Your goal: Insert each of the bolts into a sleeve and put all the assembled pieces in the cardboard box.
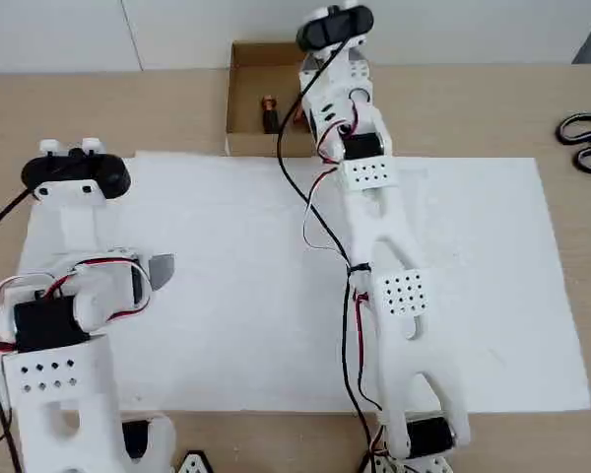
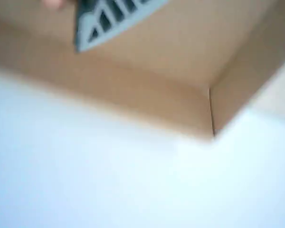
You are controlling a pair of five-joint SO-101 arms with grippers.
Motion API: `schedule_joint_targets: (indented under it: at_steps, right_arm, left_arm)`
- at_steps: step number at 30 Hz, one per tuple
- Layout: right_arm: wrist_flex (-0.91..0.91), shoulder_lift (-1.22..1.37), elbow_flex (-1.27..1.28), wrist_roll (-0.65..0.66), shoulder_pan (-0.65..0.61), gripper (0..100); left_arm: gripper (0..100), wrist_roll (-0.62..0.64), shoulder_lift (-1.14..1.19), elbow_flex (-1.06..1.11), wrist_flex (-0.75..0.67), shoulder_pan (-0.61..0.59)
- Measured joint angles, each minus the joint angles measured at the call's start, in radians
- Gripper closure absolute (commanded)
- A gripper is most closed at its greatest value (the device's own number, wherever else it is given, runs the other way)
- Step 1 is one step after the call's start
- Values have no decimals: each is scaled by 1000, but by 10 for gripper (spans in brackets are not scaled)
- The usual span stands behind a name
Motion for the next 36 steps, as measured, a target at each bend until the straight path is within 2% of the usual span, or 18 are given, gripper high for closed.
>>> schedule_joint_targets:
  at_steps: [4, 10, 17, 23, 27, 31, 36]
  right_arm:
    - [158, 0, -193, 0, 0, 796]
    - [405, -74, -242, 0, 3, 796]
    - [752, -465, -247, 0, 8, 796]
    - [1177, -792, -258, 0, 15, 796]
    - [1223, -994, -259, 0, 46, 796]
    - [1232, -1192, -245, 0, 41, 796]
    - [1232, -1428, 18, 0, 118, 796]
  left_arm:
    - [724, 0, 0, -40, 0, 0]
    - [724, 0, 0, -201, 0, 0]
    - [724, 17, 0, -345, 32, 14]
    - [724, 167, 0, -358, 137, 121]
    - [723, 203, 0, -358, 195, 150]
    - [723, 207, -74, -358, 195, 155]
    - [723, 207, -275, -356, 83, 155]
